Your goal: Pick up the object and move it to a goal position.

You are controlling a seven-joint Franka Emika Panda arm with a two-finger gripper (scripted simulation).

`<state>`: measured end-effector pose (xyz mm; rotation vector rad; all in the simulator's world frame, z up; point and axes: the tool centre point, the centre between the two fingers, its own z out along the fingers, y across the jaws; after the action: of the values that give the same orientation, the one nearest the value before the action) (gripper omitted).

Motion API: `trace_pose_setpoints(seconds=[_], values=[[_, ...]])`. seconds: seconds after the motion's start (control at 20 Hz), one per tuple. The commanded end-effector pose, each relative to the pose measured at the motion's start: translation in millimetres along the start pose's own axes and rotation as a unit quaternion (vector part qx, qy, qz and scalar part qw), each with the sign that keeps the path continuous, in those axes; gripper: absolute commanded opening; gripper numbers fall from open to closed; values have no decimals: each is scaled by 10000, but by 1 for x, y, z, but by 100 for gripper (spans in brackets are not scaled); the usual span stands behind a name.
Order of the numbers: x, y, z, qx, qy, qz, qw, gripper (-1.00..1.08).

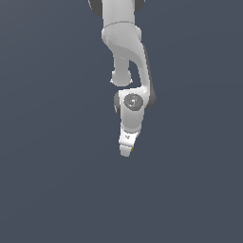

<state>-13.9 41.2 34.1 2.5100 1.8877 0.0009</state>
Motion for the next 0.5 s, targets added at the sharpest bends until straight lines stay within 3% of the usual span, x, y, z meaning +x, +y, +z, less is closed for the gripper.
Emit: trace_pose_setpoints(seconds=[0.0, 0.45], values=[[0, 0, 0, -1, 0, -1, 10000, -100], [13, -2, -26, 0, -1, -3, 10000, -100]])
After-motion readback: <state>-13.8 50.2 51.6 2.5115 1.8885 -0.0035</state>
